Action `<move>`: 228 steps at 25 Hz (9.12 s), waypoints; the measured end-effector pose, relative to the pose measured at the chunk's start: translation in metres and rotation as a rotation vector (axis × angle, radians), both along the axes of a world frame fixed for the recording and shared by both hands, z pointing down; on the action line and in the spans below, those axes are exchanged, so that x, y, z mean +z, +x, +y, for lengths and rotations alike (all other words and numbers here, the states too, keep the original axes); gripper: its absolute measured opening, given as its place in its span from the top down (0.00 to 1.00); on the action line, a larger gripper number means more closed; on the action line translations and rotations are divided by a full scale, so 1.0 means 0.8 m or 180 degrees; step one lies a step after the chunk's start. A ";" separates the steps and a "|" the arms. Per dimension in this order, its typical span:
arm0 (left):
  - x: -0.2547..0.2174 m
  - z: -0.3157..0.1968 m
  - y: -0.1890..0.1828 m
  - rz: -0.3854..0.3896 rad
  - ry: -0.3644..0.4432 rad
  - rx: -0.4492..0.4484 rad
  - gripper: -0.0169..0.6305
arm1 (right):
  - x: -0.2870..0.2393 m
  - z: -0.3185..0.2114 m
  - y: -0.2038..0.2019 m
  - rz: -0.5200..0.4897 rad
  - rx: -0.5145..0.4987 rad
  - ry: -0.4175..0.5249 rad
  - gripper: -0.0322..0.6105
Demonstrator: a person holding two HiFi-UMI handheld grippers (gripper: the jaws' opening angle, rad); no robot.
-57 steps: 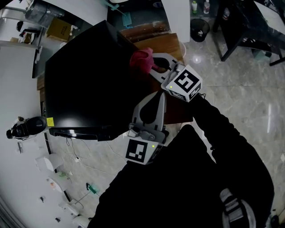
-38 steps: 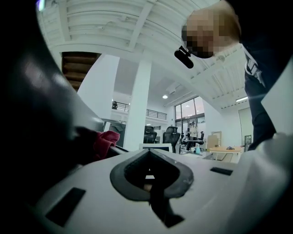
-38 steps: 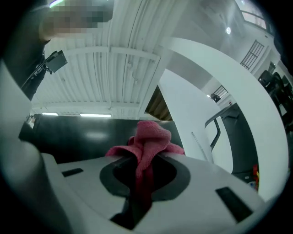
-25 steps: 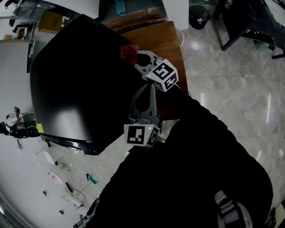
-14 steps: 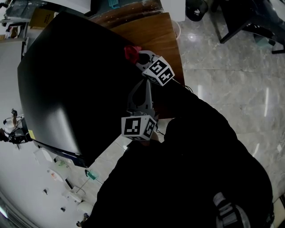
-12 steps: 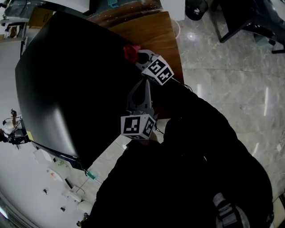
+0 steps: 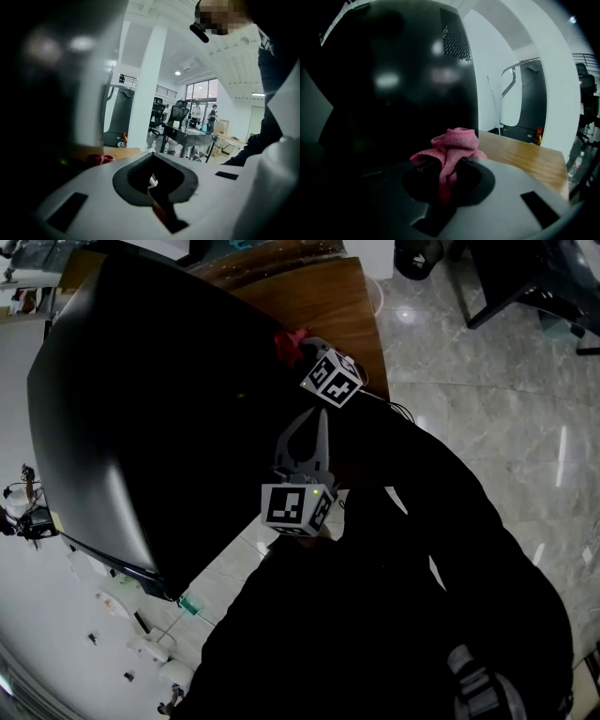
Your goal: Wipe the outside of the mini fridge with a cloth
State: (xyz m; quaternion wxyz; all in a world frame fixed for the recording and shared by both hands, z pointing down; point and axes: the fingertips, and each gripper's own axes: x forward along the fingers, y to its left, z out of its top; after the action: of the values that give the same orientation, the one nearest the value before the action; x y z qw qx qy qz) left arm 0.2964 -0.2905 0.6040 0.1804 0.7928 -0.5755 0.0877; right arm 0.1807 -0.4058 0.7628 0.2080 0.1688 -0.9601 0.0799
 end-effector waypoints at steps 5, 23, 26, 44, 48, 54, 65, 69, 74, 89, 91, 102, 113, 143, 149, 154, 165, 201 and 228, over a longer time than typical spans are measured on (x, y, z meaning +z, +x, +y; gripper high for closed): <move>-0.091 0.023 0.024 0.0223 0.0278 0.0319 0.97 | -0.109 0.015 0.040 -0.0332 0.0208 0.0225 0.87; -0.502 0.186 0.009 0.0402 0.1203 0.1243 0.97 | -0.637 0.182 0.112 -0.1136 -0.0050 0.0792 0.86; -0.548 0.201 -0.052 0.0156 0.1388 0.1107 0.97 | -0.688 0.184 0.070 -0.0967 -0.0106 0.0972 0.86; -0.598 0.166 -0.286 0.0018 0.1488 0.0863 0.97 | -0.664 0.048 -0.154 0.1333 -0.0277 0.0980 0.86; -0.579 0.163 -0.313 -0.0050 0.1354 0.0918 0.97 | -0.626 0.026 -0.178 0.1779 -0.0188 0.0874 0.86; -0.578 0.194 -0.364 -0.0064 0.1421 0.1000 0.97 | -0.609 0.041 -0.208 0.1937 -0.0160 0.0888 0.87; -0.540 0.228 -0.398 0.0135 0.1312 0.1257 0.97 | -0.608 0.153 -0.231 0.1585 -0.0189 0.0595 0.87; -0.536 0.255 -0.382 0.0153 0.1344 0.1238 0.97 | -0.603 0.219 -0.222 0.1672 -0.0363 0.0473 0.87; -0.520 0.288 -0.355 0.0125 0.1334 0.1168 0.97 | -0.593 0.292 -0.208 0.1798 -0.0573 0.0494 0.87; -0.524 0.416 -0.301 -0.0123 0.1323 0.0785 0.97 | -0.601 0.459 -0.154 0.1885 -0.1129 0.0438 0.87; -0.525 0.428 -0.317 -0.0170 0.1342 0.0716 0.97 | -0.608 0.466 -0.157 0.1865 -0.1167 0.0489 0.87; -0.580 0.376 -0.480 -0.0105 0.1592 0.0502 0.97 | -0.714 0.381 -0.296 0.1305 -0.0805 0.0739 0.87; -0.577 0.282 -0.654 -0.0104 0.1634 0.0636 0.97 | -0.709 0.226 -0.488 0.1493 -0.0390 0.0890 0.86; -0.520 0.238 -0.754 0.0084 0.1354 0.0572 0.97 | -0.602 0.232 -0.595 0.1701 -0.0526 0.0859 0.88; -0.515 0.293 -0.734 -0.0016 0.1319 0.0465 0.97 | -0.603 0.335 -0.579 0.1573 -0.0784 0.0895 0.88; -0.501 0.347 -0.721 -0.0069 0.1237 0.0362 0.97 | -0.601 0.418 -0.566 0.1542 -0.1014 0.0907 0.88; -0.495 0.477 -0.701 -0.0258 0.1178 0.0194 0.97 | -0.607 0.521 -0.527 0.1478 -0.1146 0.0777 0.87; -0.486 0.367 -1.007 0.0218 0.1683 0.1693 0.97 | -0.681 0.502 -0.728 -0.2679 0.2963 0.0973 0.87; -0.417 0.249 -0.936 0.0164 0.1572 0.2149 0.97 | -0.556 0.418 -0.661 -0.4167 0.3622 -0.0381 0.87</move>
State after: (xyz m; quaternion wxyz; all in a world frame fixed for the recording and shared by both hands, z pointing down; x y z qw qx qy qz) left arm -0.4523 -0.0916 0.2706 -0.0396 0.9583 -0.2824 -0.0186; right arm -0.3478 -0.0713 0.3178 -0.4491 0.5320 -0.6507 0.3031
